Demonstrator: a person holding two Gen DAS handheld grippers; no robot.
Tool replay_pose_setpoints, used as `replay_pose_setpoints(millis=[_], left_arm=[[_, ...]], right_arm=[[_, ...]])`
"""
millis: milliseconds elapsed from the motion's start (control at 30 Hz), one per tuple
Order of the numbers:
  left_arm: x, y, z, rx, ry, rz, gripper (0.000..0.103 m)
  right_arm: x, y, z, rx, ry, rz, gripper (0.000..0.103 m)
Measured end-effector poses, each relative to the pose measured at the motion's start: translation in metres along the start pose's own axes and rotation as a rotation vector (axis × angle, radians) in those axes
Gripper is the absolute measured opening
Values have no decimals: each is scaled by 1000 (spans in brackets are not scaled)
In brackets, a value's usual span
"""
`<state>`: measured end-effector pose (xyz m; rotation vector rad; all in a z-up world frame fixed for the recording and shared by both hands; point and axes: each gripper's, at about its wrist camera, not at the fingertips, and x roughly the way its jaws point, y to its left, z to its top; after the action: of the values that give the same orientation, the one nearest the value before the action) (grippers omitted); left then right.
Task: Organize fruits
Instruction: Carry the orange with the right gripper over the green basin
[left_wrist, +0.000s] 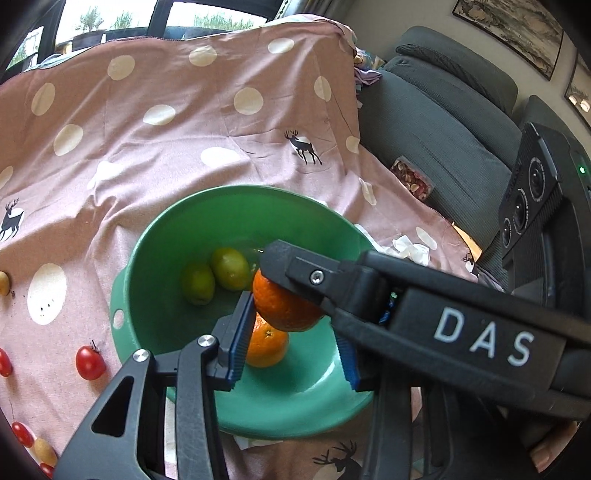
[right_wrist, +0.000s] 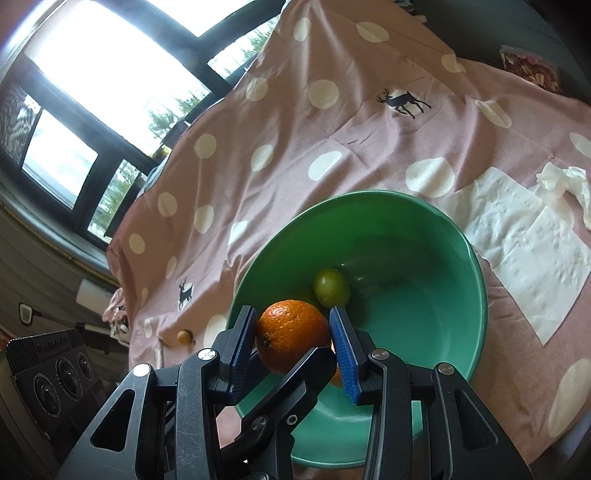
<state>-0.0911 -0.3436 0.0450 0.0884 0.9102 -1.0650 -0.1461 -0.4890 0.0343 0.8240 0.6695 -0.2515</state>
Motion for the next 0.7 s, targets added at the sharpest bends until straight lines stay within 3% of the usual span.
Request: replay_pose_setpoints(millis=[700], left_arm=[[19,4,-1,-16,50,-47,41]], right_arm=[[8,-9,3,19,27,-69,43]])
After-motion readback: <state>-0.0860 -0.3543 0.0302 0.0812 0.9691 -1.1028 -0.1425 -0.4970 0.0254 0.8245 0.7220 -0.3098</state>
